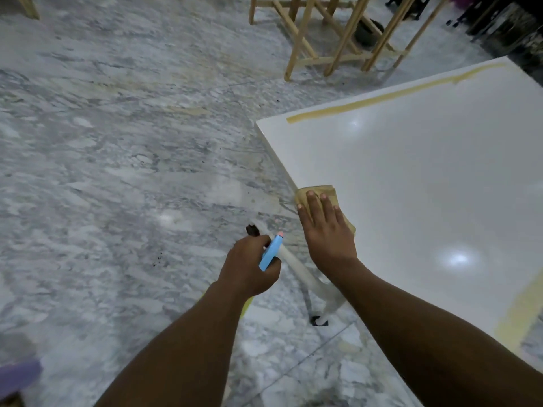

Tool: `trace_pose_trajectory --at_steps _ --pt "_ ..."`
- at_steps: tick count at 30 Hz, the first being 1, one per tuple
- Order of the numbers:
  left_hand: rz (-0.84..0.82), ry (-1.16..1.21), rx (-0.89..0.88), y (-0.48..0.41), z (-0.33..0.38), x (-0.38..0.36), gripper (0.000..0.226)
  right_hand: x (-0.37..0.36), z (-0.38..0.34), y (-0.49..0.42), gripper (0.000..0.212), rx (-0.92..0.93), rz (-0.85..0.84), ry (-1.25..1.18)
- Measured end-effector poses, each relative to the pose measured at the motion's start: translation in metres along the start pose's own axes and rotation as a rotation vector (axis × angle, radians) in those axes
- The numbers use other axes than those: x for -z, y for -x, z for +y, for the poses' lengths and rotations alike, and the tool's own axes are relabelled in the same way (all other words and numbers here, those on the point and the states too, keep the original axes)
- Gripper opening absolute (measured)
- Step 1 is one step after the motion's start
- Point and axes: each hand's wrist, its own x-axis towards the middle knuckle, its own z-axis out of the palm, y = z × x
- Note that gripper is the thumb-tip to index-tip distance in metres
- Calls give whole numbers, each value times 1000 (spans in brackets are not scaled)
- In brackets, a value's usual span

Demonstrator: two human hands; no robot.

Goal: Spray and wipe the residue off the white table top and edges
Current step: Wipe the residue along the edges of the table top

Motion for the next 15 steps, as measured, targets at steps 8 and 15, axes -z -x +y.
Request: trace_pose_trajectory --at_steps 8,15 --pt "-66 5 -49 72 38 -43 30 -14 21 133 56 -51 51 -19" --pt "-123 -26 -69 120 67 -68 19 -15 34 240 67 -92 -22 -80"
